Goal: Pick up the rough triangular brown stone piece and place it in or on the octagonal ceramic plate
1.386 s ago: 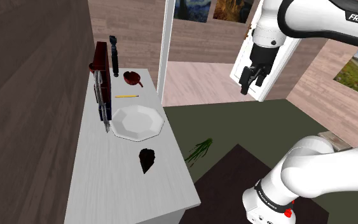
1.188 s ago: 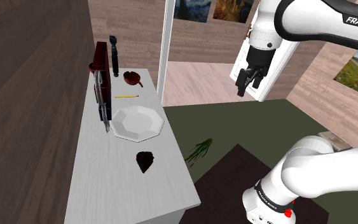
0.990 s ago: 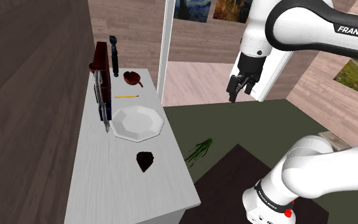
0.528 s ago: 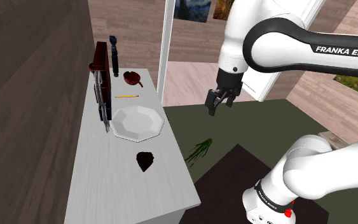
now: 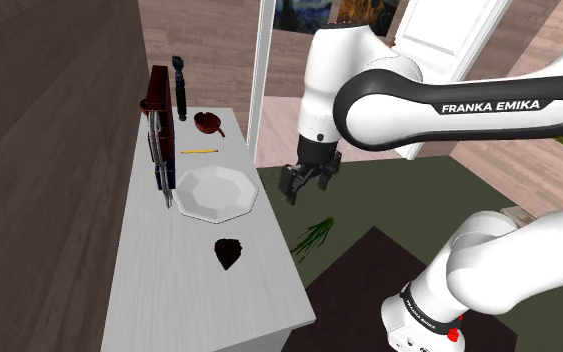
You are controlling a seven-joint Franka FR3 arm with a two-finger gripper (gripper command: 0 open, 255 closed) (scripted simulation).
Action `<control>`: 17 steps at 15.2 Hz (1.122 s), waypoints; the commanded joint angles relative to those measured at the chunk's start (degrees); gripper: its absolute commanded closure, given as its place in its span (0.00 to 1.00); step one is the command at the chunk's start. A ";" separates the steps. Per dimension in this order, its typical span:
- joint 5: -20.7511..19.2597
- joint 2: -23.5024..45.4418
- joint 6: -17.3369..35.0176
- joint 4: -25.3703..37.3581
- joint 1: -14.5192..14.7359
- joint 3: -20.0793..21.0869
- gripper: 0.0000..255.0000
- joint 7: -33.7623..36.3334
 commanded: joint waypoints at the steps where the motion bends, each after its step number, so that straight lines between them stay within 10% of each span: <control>1: 0.67 3.13 3.16 0.57 0.36 2.28 0.00 2.61; 17: -7.36 28.67 20.00 10.72 1.15 13.98 0.00 21.47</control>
